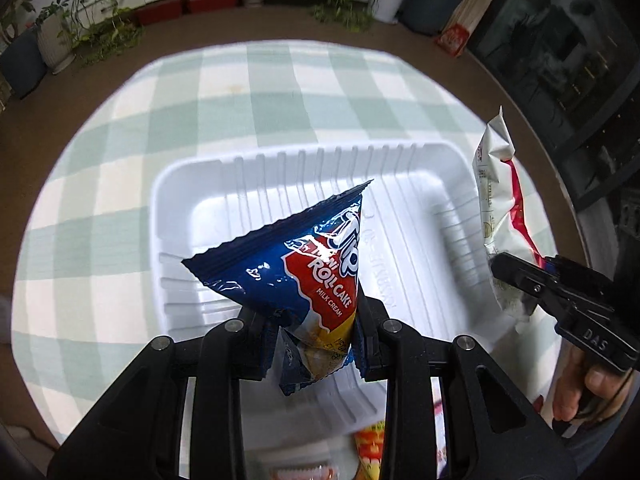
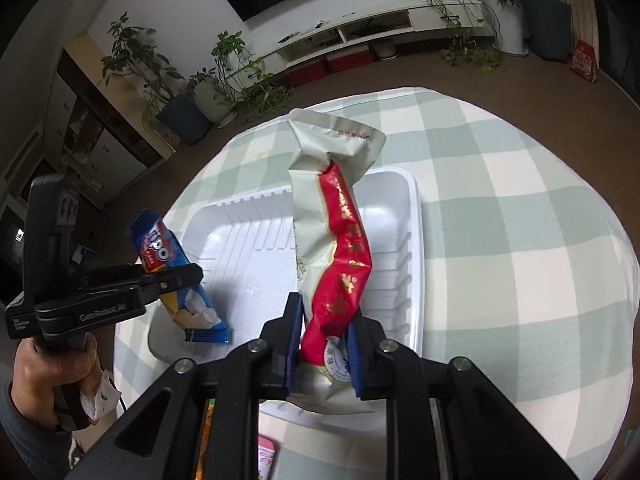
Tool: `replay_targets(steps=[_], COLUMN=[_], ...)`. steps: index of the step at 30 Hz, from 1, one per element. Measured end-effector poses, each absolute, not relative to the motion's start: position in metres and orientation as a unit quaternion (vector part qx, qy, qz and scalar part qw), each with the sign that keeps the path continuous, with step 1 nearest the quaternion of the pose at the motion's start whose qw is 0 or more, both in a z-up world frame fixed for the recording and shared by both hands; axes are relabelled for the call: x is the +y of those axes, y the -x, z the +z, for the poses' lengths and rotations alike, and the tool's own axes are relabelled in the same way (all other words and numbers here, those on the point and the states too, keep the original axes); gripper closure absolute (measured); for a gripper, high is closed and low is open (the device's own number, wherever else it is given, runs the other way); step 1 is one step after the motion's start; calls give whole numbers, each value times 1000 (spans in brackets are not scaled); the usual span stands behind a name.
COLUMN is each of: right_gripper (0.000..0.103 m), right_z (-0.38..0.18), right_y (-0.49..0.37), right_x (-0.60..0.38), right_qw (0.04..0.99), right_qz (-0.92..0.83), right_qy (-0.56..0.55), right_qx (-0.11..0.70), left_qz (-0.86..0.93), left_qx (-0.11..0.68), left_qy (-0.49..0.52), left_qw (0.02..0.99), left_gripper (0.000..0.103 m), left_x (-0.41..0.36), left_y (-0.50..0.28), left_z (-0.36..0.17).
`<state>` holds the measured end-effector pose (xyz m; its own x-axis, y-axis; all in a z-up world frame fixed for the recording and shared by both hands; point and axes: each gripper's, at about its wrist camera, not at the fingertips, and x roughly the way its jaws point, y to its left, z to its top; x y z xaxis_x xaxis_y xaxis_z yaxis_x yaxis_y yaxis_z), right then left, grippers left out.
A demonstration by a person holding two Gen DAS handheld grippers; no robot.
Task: Organize snacks
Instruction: 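Lower both packets into the white tray and open both grippers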
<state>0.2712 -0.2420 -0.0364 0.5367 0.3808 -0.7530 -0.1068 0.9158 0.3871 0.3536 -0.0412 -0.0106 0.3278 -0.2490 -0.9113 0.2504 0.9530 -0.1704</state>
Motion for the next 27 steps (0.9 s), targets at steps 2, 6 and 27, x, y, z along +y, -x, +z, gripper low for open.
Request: replay_targets(steps=[2,6,27], right_gripper=[81,81,27], right_z=[-44,-63,-52], right_y=[-275,-281,-274], right_x=[-242,-241,-231], right_qw=[858,847,872], right_qz=[141,129,132], right_qy=[-151,-140,-87], right_qx=[470,496,463], left_qz=[-148,-143,-142], left_qx=[563,570,528], left_qy=[6,7,41], left_qw=[813,809,836], left_gripper=[74,73,23], left_x=[-41,-42,-21], left_y=[-359,-363,-344], left_z=[-20,-31,3])
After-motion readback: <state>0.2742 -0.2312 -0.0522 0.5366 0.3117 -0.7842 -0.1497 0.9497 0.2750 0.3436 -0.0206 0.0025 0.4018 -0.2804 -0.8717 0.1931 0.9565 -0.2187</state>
